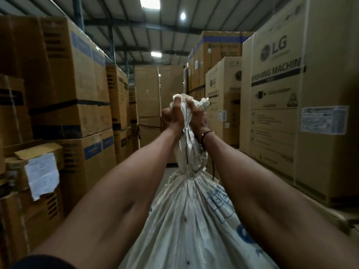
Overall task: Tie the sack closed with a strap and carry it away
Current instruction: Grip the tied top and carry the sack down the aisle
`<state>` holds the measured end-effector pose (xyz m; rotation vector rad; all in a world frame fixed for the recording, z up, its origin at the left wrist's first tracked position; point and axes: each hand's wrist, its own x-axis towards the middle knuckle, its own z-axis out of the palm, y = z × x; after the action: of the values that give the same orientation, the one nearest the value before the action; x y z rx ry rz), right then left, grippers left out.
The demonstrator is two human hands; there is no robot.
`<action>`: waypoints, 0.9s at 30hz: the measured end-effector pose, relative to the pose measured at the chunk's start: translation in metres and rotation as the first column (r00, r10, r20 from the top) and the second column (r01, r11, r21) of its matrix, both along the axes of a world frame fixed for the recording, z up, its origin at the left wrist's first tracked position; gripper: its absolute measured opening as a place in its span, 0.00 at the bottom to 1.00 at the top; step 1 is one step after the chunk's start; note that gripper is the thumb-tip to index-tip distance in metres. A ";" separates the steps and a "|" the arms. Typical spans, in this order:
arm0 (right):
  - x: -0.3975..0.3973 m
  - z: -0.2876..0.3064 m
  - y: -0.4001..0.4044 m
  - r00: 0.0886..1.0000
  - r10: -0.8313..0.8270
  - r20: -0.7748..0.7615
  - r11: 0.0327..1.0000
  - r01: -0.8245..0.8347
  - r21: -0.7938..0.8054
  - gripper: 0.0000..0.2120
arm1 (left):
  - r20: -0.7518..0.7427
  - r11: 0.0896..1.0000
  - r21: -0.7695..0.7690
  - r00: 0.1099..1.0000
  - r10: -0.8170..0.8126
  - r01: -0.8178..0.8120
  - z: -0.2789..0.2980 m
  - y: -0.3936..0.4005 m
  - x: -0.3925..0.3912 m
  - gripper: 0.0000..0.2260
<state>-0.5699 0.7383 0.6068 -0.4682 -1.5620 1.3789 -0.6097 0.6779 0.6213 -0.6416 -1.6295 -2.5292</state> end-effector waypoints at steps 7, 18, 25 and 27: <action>-0.082 -0.020 0.068 1.000 0.013 -0.019 0.999 -0.013 -0.036 0.34 | -0.013 0.999 -0.036 1.000 -0.009 0.009 -0.023 0.084 -0.097 0.21; -0.303 -0.057 0.204 0.965 0.240 0.109 0.970 -0.232 -0.077 0.37 | 0.072 0.983 -0.026 0.980 0.186 -0.184 -0.059 0.199 -0.296 0.25; -0.461 -0.102 0.243 0.898 0.398 0.189 0.916 -0.378 -0.134 0.47 | 0.107 0.938 -0.074 0.932 0.346 -0.339 -0.099 0.221 -0.422 0.15; -0.490 -0.115 0.244 0.871 0.439 0.220 0.897 -0.414 -0.153 0.48 | 0.108 0.920 -0.101 0.915 0.388 -0.378 -0.120 0.227 -0.463 0.17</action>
<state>-1.0595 0.9827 0.4914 -0.3788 -1.8866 1.7996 -1.0728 0.9045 0.5016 -0.1430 -1.7018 -2.2667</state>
